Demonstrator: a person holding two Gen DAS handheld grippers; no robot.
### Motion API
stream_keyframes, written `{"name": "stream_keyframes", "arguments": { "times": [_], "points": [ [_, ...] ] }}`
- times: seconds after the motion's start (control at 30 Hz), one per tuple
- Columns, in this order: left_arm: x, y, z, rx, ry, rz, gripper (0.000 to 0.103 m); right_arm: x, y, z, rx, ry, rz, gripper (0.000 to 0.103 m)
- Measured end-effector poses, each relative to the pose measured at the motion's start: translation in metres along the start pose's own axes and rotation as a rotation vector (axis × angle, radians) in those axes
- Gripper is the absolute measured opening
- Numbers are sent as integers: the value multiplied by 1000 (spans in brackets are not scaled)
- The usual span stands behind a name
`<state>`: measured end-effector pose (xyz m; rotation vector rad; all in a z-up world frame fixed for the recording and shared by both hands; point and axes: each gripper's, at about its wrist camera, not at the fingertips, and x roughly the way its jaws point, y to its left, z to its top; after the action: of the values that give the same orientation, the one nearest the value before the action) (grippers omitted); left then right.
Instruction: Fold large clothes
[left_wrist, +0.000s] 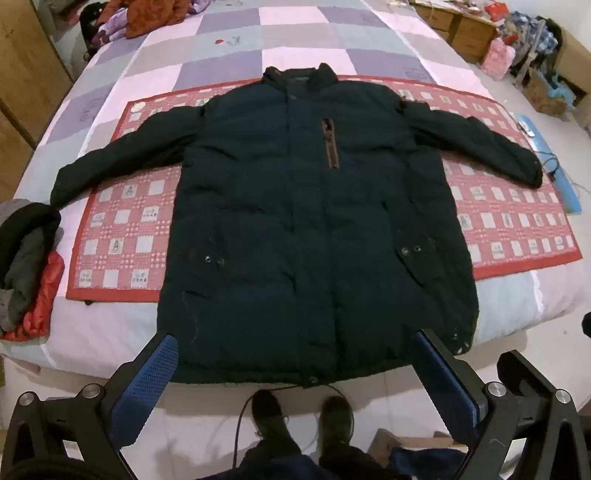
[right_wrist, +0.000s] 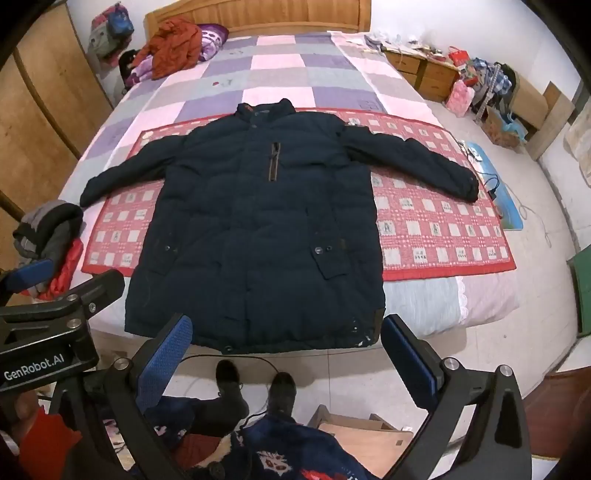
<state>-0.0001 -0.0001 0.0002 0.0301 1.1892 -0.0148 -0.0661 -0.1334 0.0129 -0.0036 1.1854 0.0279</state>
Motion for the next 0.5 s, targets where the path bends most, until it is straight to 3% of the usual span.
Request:
{"name": "stream_keyframes", "arguments": {
  "times": [0.5],
  "points": [
    [-8, 5, -2, -23, -6, -19, 103, -5, 2, -4, 2, -14, 6, 103]
  ]
}}
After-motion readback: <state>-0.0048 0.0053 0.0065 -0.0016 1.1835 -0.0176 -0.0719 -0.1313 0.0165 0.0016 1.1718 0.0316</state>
